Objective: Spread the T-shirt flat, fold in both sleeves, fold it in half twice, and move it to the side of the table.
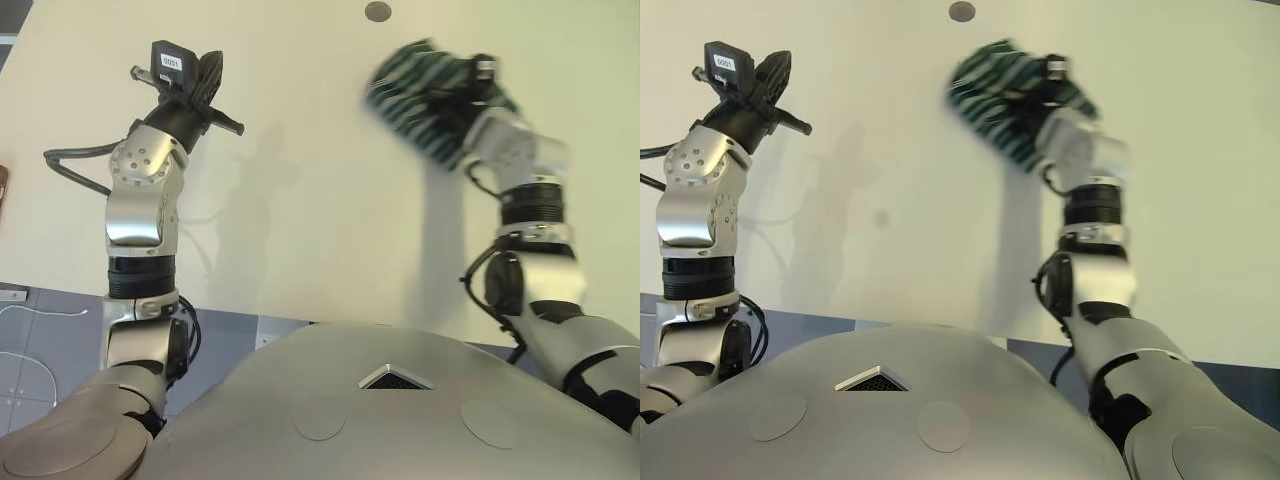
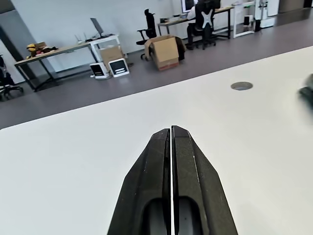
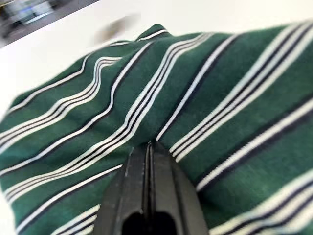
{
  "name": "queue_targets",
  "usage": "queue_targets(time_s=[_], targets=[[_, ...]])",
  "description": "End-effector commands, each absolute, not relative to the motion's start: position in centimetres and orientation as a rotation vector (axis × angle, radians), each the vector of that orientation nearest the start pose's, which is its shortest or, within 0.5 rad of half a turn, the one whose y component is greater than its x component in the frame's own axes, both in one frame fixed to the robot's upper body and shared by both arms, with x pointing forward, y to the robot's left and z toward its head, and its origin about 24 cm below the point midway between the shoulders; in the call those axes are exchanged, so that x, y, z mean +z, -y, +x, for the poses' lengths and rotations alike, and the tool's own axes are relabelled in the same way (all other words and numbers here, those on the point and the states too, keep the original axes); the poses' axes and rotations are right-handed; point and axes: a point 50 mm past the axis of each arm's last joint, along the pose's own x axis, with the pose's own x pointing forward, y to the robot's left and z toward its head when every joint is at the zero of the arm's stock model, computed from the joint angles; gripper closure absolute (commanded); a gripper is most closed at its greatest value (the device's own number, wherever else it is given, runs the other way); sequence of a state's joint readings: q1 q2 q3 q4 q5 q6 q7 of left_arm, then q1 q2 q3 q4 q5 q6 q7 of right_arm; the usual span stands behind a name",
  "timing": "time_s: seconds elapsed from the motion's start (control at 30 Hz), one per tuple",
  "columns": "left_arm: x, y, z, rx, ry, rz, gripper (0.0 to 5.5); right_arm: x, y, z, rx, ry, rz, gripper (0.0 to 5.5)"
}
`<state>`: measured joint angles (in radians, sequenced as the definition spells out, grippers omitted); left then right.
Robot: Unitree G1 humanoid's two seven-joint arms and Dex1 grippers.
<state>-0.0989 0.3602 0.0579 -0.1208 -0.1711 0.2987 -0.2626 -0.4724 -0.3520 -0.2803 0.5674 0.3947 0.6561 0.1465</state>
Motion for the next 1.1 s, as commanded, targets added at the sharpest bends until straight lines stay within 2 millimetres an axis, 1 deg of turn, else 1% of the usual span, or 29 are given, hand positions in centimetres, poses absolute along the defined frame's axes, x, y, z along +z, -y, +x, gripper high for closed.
queue_targets(time_s=[0.03, 0.07, 0.1, 0.13, 0.17, 0.2, 0.23, 0.27, 0.3, 0.33, 0.37, 0.4, 0.43, 0.47, 0.5, 0.53, 0.6, 0.67, 0.73, 0.77, 0.83, 0.87, 0.9, 0.93, 0.97, 1.0, 1.07, 1.1], targets=[[6.8, -20.7, 25.0, -0.011, -0.063, 0.095, 5.46, -1.3, 35.8, 22.1, -0.595, -0.952, 0.224, 5.50], [6.3, -20.4, 24.5, 0.020, -0.062, 0.074, 5.46, -1.1, 36.1, 22.1, -0.611, -0.957, 0.217, 5.50], [5.9, -20.1, 24.2, 0.041, -0.062, 0.059, 5.46, -0.7, 36.1, 22.5, -0.611, -0.943, 0.218, 5.50], [5.8, -19.8, 24.2, 0.052, -0.055, 0.048, 5.46, 0.2, 36.0, 23.8, -0.584, -0.881, 0.188, 5.50], [5.9, -19.6, 24.3, 0.054, -0.042, 0.047, 5.46, 2.4, 35.8, 26.1, -0.515, -0.742, 0.013, 5.50], [5.9, -19.6, 24.6, 0.066, -0.034, 0.052, 5.46, 5.6, 33.7, 29.3, -0.368, -0.540, -0.114, 5.50], [5.9, -19.6, 25.0, 0.077, -0.031, 0.054, 5.46, 8.6, 31.4, 31.6, -0.254, -0.367, -0.192, 5.50], [6.0, -19.5, 25.6, 0.086, -0.027, 0.045, 5.46, 11.5, 29.0, 33.1, -0.172, -0.204, -0.248, 5.50], [6.2, -19.4, 26.0, 0.099, -0.028, 0.037, 5.46, 14.3, 26.3, 34.2, -0.096, -0.046, -0.269, 5.50], [6.4, -19.3, 26.3, 0.095, -0.028, 0.029, 5.46, 16.6, 23.5, 34.7, -0.027, 0.092, -0.282, 5.50], [6.5, -19.2, 26.5, 0.081, -0.023, 0.013, 5.46, 18.1, 21.2, 34.8, 0.030, 0.192, -0.285, 5.50], [6.7, -19.0, 26.5, 0.056, -0.008, -0.021, 5.46, 18.8, 19.1, 34.5, 0.083, 0.254, -0.272, 5.50], [7.0, -18.8, 26.7, 0.041, 0.000, -0.044, 5.46, 18.4, 17.4, 33.9, 0.126, 0.269, -0.254, 5.50], [7.2, -18.6, 27.0, 0.018, 0.001, -0.056, 5.46, 17.5, 16.3, 33.2, 0.144, 0.259, -0.238, 5.50], [7.5, -18.3, 27.3, -0.016, 0.013, -0.070, 5.46, 16.2, 15.2, 32.3, 0.161, 0.225, -0.198, 5.50], [7.6, -18.1, 27.3, -0.037, 0.016, -0.076, 5.46, 14.7, 14.3, 31.5, 0.174, 0.183, -0.167, 5.50], [7.3, -18.3, 27.4, -0.011, -0.010, -0.133, 5.46, 12.8, 13.1, 30.2, 0.211, 0.117, -0.113, 5.50], [7.1, -18.5, 27.6, 0.012, -0.047, -0.156, 5.46, 12.1, 12.6, 30.0, 0.211, 0.081, -0.080, 5.50], [7.6, -19.2, 27.6, 0.013, -0.045, -0.164, 5.46, 12.2, 12.5, 30.1, 0.203, 0.079, -0.069, 5.50], [7.5, -19.6, 27.6, 0.040, -0.061, -0.165, 5.46, 11.9, 12.9, 30.2, 0.194, 0.075, -0.085, 5.50], [7.3, -19.9, 27.7, 0.067, -0.084, -0.199, 5.46, 11.2, 14.6, 30.6, 0.133, 0.039, -0.114, 5.50], [7.4, -19.8, 27.8, 0.071, -0.092, -0.168, 5.46, 11.1, 15.4, 30.9, 0.111, 0.033, -0.118, 5.50], [7.0, -19.7, 28.2, 0.068, -0.103, -0.137, 5.46, 10.7, 15.9, 30.9, 0.105, 0.035, -0.112, 5.50], [7.0, -19.8, 28.6, 0.076, -0.105, -0.137, 5.46, 10.3, 16.0, 31.0, 0.085, 0.026, -0.108, 5.50], [7.1, -19.8, 28.8, 0.097, -0.102, -0.154, 5.46, 10.1, 15.9, 31.1, 0.074, 0.016, -0.082, 5.50], [7.1, -19.6, 28.9, 0.097, -0.102, -0.162, 5.46, 10.2, 15.3, 31.3, 0.087, 0.015, -0.069, 5.50], [6.5, -19.2, 28.6, 0.105, -0.123, -0.191, 5.46, 10.6, 13.6, 31.2, 0.155, 0.029, -0.048, 5.50], [6.4, -18.7, 28.4, 0.121, -0.136, -0.206, 5.46, 10.9, 13.3, 31.2, 0.179, 0.031, -0.059, 5.50]])
